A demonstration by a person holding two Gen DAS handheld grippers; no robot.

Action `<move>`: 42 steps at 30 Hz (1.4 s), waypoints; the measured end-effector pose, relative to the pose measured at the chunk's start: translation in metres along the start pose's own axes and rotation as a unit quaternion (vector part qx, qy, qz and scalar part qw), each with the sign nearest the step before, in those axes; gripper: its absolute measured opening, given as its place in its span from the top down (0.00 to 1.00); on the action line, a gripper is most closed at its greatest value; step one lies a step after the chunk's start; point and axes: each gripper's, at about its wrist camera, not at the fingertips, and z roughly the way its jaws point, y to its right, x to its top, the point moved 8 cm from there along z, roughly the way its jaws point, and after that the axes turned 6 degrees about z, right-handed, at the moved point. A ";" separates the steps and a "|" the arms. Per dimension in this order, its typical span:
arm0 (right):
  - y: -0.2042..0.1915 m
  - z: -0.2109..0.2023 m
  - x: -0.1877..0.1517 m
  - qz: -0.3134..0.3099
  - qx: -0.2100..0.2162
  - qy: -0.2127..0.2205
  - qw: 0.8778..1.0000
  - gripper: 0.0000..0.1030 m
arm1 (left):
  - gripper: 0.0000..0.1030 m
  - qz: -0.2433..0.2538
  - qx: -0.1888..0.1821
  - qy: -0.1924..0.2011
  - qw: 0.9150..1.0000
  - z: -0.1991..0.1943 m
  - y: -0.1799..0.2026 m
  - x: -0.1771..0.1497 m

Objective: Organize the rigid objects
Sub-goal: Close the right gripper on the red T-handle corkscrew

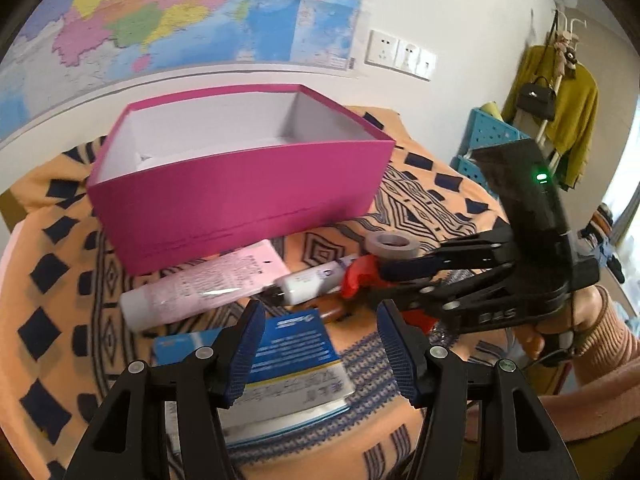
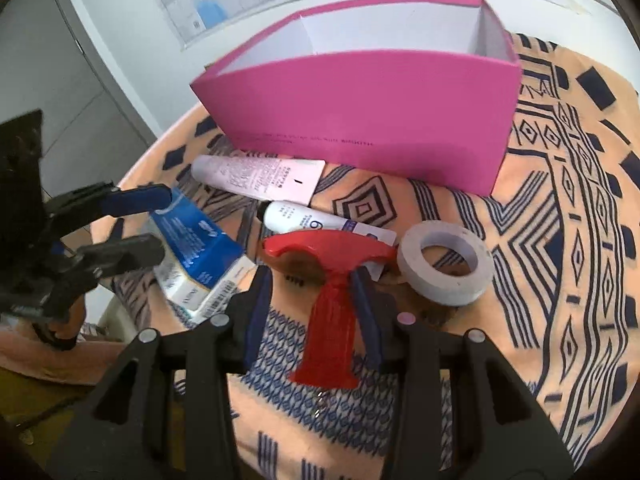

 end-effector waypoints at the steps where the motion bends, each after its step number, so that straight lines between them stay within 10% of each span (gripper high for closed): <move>1: 0.000 0.004 0.000 -0.001 -0.002 -0.004 1.000 0.61 | 0.42 0.000 -0.002 -0.001 1.000 0.001 0.002 0.001; 15: 0.015 -0.009 0.004 0.032 0.032 0.022 0.999 0.86 | 0.42 0.016 -0.039 -0.017 0.999 0.013 0.025 0.003; 16: 0.014 -0.013 0.005 0.038 0.042 0.031 0.998 1.00 | 0.43 0.019 -0.045 -0.018 0.999 0.015 0.027 0.003; 32: -0.002 0.010 0.006 -0.005 0.025 -0.018 1.000 0.75 | 0.42 0.037 -0.036 -0.050 0.997 0.024 0.032 -0.011; 42: 0.005 0.018 0.009 -0.030 0.004 -0.010 0.999 0.79 | 0.42 0.024 -0.056 -0.056 0.997 0.032 0.031 -0.013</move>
